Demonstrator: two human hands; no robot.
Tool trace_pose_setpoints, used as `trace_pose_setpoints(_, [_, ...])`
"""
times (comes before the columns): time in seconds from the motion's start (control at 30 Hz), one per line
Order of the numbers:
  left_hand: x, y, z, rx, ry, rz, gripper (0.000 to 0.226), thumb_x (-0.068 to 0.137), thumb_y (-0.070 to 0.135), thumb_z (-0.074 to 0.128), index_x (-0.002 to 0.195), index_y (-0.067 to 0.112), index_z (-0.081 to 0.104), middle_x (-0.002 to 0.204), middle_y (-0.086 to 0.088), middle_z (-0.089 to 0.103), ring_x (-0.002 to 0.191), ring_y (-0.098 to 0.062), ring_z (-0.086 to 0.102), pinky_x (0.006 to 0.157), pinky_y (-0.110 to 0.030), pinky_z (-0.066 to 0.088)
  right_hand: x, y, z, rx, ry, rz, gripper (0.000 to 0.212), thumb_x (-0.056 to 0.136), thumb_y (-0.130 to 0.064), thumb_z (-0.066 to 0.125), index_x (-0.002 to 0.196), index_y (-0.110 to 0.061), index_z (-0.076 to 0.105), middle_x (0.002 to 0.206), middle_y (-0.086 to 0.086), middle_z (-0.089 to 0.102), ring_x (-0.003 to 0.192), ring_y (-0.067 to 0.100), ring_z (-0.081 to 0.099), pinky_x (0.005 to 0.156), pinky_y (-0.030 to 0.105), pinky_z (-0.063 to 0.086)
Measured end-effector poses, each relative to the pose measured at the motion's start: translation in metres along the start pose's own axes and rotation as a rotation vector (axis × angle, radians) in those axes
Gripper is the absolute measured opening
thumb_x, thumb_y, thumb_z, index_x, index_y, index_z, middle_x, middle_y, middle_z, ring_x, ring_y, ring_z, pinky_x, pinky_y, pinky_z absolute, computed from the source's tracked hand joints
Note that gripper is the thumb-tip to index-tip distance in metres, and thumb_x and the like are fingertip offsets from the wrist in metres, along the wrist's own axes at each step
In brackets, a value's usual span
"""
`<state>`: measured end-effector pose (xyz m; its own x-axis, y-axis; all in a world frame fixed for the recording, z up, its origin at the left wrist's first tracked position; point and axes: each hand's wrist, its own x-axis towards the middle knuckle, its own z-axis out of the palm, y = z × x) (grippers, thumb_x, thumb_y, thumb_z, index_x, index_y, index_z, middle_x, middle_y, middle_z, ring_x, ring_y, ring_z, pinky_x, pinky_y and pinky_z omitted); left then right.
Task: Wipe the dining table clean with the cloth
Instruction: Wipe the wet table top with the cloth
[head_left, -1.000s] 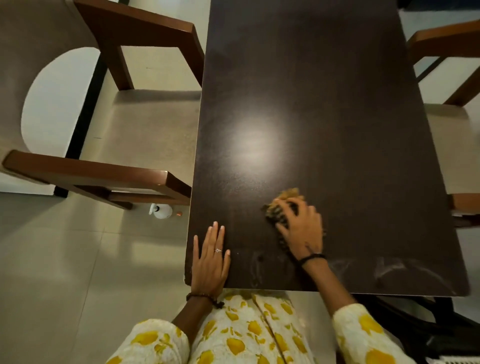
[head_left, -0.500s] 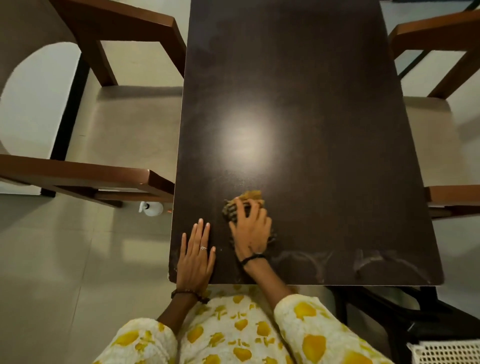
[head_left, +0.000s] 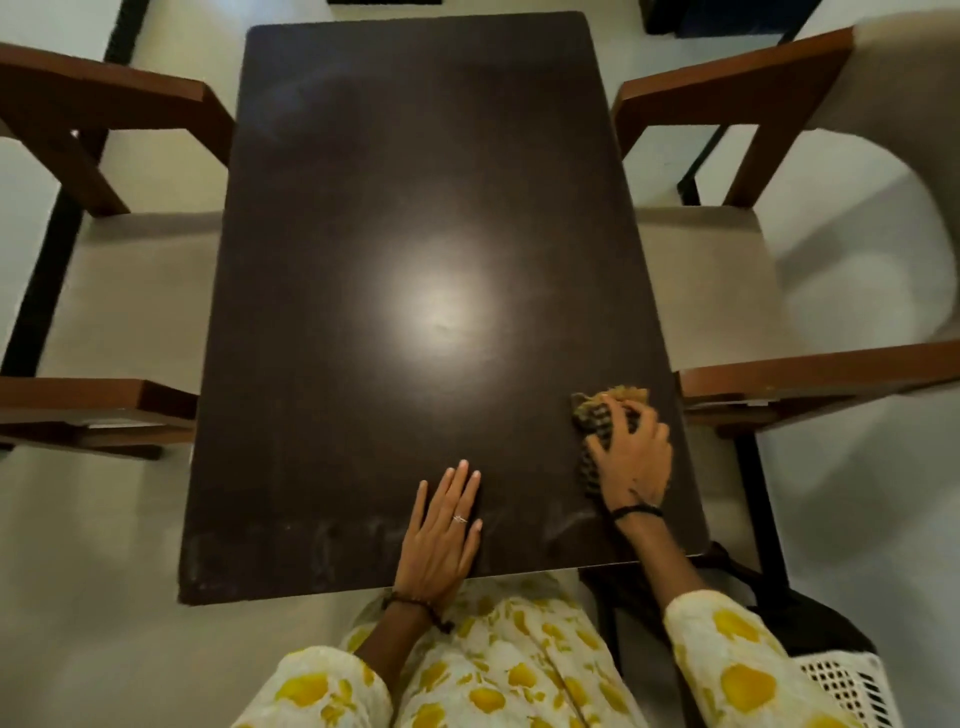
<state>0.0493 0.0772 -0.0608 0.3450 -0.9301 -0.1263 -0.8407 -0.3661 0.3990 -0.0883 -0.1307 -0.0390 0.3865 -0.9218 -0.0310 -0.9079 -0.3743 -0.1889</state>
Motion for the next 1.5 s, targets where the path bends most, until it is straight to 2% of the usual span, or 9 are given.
trace_pose_setpoints(0.1, [0.004,0.013,0.010,0.076,-0.018,-0.034,0.051,0.098,0.035,0.018,0.143,0.014,0.028,0.150,-0.004,0.024,0.138,-0.018,0.020,0.110,-0.044,0.017,0.011,0.042,-0.009,0.003,0.010,0.101,0.053,0.070,-0.023,0.078,0.118,-0.011,0.059,0.113,0.022,0.053,0.091,0.041,0.051,0.071,0.046,0.047])
trace_pose_setpoints(0.23, [0.001,0.015,0.011,0.113,-0.022,-0.069,0.051,0.098,0.035,0.016,0.142,0.012,0.028,0.148,-0.007,0.028,0.137,-0.020,0.023,0.111,-0.043,0.017,0.005,0.022,-0.003,0.008,0.055,0.177,0.059,0.058,-0.022,0.087,0.110,-0.009,0.062,0.104,0.024,0.057,0.083,0.041,0.056,0.066,0.045,0.049])
trace_pose_setpoints(0.33, [0.000,0.025,0.011,0.101,-0.014,-0.059,0.050,0.098,0.034,0.016,0.141,0.011,0.030,0.147,-0.008,0.031,0.137,-0.019,0.022,0.111,-0.043,0.016,-0.012,-0.020,0.005,0.040,0.040,0.010,0.067,0.045,-0.029,0.091,0.105,-0.014,0.066,0.100,0.021,0.061,0.074,0.037,0.059,0.058,0.039,0.049])
trace_pose_setpoints(0.5, [-0.004,0.046,0.021,0.098,-0.096,0.089,0.050,0.097,0.036,0.021,0.140,0.012,0.028,0.150,-0.004,0.024,0.139,-0.015,0.015,0.110,-0.042,0.018,-0.040,-0.042,0.012,0.026,-0.012,-0.333,0.069,0.042,-0.041,0.089,0.106,-0.025,0.070,0.099,0.008,0.068,0.073,0.026,0.063,0.057,0.033,0.051])
trace_pose_setpoints(0.63, [-0.004,0.051,0.024,0.076,-0.118,0.044,0.054,0.096,0.042,0.023,0.140,0.012,0.029,0.146,-0.006,0.032,0.139,-0.015,0.018,0.110,-0.042,0.019,-0.024,0.009,0.004,0.036,0.072,-0.184,0.072,0.048,-0.034,0.087,0.111,-0.021,0.057,0.098,0.014,0.064,0.069,0.029,0.059,0.054,0.034,0.048])
trace_pose_setpoints(0.77, [-0.005,0.044,0.026,0.085,-0.143,0.069,0.060,0.095,0.048,0.021,0.145,0.016,0.016,0.154,0.000,0.012,0.140,-0.014,0.013,0.113,-0.039,0.012,-0.010,0.064,-0.006,-0.002,0.114,-0.081,0.075,0.054,-0.029,0.087,0.116,-0.021,0.047,0.101,0.018,0.061,0.070,0.033,0.057,0.054,0.036,0.048])
trace_pose_setpoints(1.1, [-0.006,0.047,0.021,0.044,-0.154,0.058,0.059,0.095,0.048,0.019,0.146,0.020,0.009,0.155,0.005,0.000,0.139,-0.015,0.014,0.113,-0.041,0.010,-0.097,0.088,-0.002,0.064,0.063,-0.216,0.090,0.042,-0.033,0.090,0.119,-0.025,0.045,0.113,0.008,0.041,0.074,0.028,0.063,0.059,0.036,0.052])
trace_pose_setpoints(1.3, [-0.005,0.044,0.020,0.048,-0.180,0.072,0.059,0.095,0.049,0.019,0.146,0.021,0.009,0.155,0.006,0.000,0.139,-0.015,0.014,0.113,-0.040,0.009,-0.059,0.087,-0.004,0.023,0.096,-0.158,0.081,0.048,-0.031,0.088,0.117,-0.025,0.045,0.105,0.014,0.061,0.073,0.029,0.061,0.057,0.036,0.050])
trace_pose_setpoints(1.5, [-0.003,0.039,0.015,0.074,-0.204,0.128,0.060,0.095,0.050,0.019,0.146,0.020,0.008,0.155,0.006,-0.001,0.140,-0.014,0.012,0.113,-0.039,0.009,-0.001,0.082,-0.008,-0.030,0.149,-0.146,0.060,0.057,-0.032,0.083,0.112,-0.020,0.060,0.102,0.015,0.062,0.075,0.030,0.059,0.058,0.033,0.047])
